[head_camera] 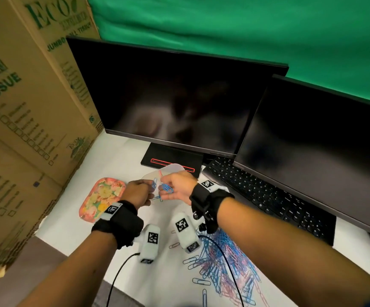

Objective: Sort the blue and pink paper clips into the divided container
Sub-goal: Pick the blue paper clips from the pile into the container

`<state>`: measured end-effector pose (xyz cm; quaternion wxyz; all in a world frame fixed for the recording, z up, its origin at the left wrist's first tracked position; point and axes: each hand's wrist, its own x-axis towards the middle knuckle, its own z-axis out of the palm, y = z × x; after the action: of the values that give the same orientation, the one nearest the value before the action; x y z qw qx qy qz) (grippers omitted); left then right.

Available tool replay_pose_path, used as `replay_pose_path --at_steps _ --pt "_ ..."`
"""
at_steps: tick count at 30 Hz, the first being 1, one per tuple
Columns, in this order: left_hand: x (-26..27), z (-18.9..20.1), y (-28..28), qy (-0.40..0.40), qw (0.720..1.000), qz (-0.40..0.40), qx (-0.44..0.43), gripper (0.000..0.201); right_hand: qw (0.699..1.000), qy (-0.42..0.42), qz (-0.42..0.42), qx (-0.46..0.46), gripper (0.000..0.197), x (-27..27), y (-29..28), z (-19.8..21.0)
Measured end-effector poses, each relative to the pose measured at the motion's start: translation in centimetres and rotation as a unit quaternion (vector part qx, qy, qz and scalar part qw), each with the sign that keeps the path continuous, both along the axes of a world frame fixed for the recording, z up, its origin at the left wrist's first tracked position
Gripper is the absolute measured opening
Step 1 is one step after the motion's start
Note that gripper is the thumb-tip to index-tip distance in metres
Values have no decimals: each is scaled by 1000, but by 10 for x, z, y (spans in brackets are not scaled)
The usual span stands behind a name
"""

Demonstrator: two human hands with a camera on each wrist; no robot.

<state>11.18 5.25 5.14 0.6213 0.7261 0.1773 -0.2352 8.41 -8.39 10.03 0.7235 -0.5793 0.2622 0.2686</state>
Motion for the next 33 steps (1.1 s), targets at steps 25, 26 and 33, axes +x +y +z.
replay_pose_path --at_steps 25,26,33 --pt "-81 -61 -50 -229 824 -443 268 23 904 -141 57 -400 28 -169 -114 -106" --pt "-81 -67 -52 -218 818 -449 286 25 898 -136 46 -415 25 -174 -120 -108" --pt "-83 -89 -57 -207 783 -467 355 16 873 -107 19 -476 16 -191 -146 -117"
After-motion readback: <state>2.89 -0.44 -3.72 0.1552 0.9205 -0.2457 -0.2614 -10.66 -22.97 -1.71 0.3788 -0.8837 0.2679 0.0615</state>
